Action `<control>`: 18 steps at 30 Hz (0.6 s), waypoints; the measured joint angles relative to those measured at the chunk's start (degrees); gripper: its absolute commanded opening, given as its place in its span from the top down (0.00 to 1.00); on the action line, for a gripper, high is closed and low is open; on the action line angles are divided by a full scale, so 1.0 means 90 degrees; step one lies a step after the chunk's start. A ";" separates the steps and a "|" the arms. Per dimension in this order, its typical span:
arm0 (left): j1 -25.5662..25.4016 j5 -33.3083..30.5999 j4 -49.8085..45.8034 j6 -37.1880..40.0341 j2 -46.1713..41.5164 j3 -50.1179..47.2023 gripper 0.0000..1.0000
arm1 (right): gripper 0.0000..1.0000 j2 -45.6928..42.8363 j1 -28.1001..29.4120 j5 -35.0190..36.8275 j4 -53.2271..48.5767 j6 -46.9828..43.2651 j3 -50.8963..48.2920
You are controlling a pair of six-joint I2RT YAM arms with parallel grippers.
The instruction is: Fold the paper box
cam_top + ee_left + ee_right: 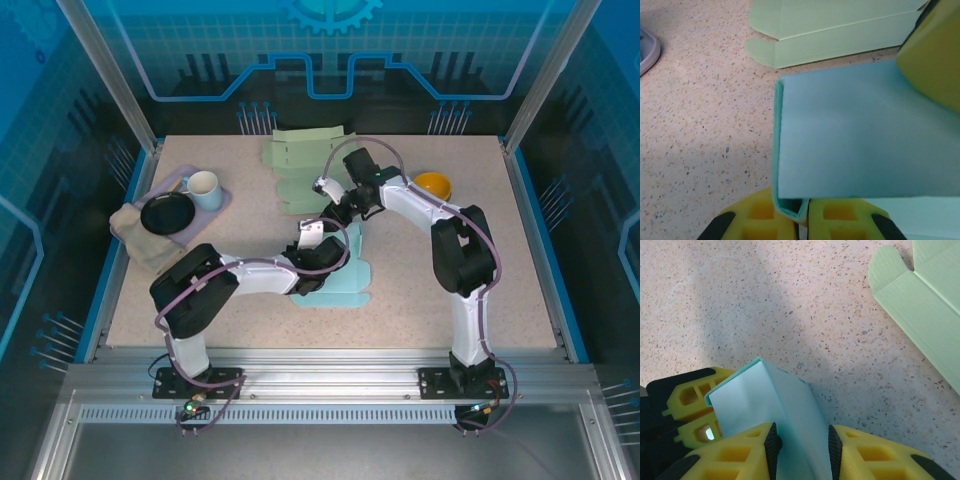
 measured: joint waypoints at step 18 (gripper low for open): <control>0.0146 0.0318 -0.0182 0.0223 -0.0046 0.0056 0.66 | 0.65 -0.0075 0.0005 0.0163 0.0529 0.0578 -0.0240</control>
